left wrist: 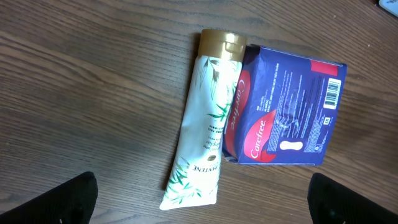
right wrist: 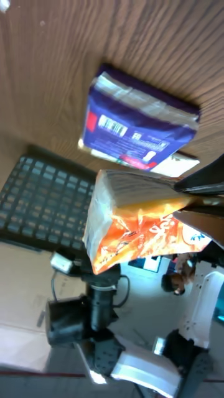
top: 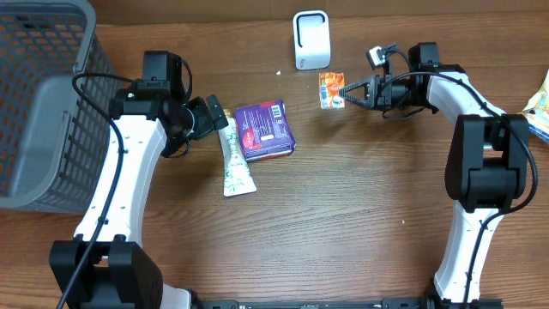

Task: Scan the item barcode
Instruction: 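Carry the orange pack up toward the white scanner, then hold the orange pack's barcode in front of the white scanner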

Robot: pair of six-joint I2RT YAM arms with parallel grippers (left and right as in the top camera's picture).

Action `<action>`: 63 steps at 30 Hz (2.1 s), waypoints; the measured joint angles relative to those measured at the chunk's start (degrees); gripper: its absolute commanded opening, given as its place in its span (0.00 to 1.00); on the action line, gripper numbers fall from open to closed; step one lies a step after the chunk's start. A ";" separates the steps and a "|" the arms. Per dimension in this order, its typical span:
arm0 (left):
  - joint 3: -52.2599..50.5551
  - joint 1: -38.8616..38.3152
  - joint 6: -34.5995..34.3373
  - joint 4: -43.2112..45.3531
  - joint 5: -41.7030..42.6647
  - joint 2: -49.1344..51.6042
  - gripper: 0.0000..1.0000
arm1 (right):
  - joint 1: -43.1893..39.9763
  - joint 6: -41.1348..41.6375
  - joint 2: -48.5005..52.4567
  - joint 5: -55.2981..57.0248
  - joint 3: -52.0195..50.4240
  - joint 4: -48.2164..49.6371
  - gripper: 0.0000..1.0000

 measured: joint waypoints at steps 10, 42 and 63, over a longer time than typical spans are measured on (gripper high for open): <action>0.00 0.02 0.00 -0.02 0.00 0.00 1.00 | 3.45 19.93 -0.70 40.96 4.55 -2.99 0.04; 0.00 0.00 0.00 -0.02 0.00 0.00 1.00 | 20.96 -12.63 -6.43 104.61 10.80 30.12 0.04; 0.00 0.00 0.00 -0.02 0.00 0.00 1.00 | 23.58 -30.51 -0.55 103.62 10.80 36.94 0.04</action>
